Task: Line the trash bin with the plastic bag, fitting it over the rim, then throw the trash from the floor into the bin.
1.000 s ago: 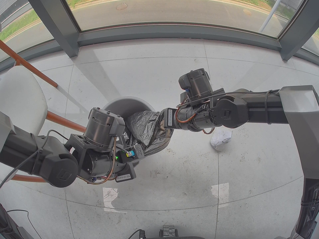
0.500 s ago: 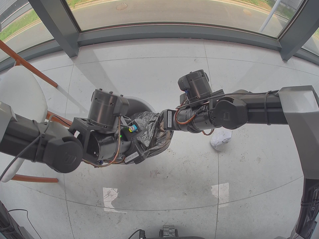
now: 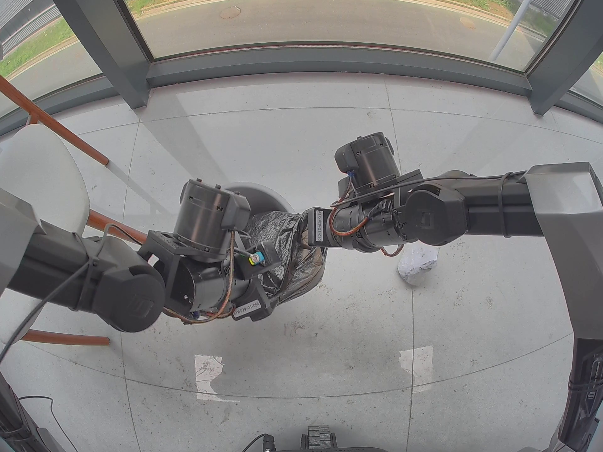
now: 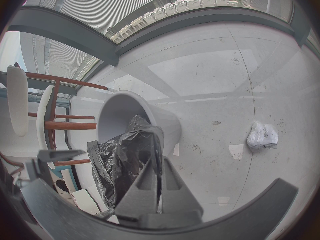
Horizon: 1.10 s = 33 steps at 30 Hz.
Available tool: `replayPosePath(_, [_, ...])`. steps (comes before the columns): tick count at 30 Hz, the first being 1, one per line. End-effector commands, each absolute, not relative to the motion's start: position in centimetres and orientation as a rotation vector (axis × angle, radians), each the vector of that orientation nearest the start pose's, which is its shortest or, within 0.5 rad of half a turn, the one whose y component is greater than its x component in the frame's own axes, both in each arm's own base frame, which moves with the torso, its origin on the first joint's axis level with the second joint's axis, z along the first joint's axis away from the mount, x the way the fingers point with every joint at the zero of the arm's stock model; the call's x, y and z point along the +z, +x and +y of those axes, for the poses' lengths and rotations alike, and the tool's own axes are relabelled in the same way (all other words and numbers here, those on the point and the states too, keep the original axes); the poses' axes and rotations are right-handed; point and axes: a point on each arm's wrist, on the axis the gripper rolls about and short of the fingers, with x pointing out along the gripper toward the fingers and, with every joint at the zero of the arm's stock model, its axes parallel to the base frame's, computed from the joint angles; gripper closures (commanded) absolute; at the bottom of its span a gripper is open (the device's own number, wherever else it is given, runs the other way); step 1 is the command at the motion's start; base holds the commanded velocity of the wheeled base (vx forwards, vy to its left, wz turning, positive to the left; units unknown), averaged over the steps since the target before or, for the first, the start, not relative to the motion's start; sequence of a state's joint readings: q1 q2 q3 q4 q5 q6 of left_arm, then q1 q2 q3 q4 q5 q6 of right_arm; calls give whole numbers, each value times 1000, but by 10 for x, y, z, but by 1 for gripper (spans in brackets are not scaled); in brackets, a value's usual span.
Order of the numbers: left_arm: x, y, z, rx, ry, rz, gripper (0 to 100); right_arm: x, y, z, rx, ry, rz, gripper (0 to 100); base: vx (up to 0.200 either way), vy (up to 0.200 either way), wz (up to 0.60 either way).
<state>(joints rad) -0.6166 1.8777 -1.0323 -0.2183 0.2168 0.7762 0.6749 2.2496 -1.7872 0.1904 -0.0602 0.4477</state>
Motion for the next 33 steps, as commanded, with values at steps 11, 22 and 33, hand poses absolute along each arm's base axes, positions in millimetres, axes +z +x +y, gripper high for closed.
replayPosePath(11, [132, 323, -170, -519, 1063, 426, 0, 163, 362, 281, 428, 195, 729, 100, 0, 0, 0])
replayPosePath(22, [124, 323, -171, -531, 1061, 449, 100, 164, 364, 281, 427, 198, 721, 100, 0, 0, 0])
replayPosePath(33, [122, 326, -168, -519, 1036, 465, 100, 170, 360, 281, 434, 206, 718, 100, 0, 0, 0])
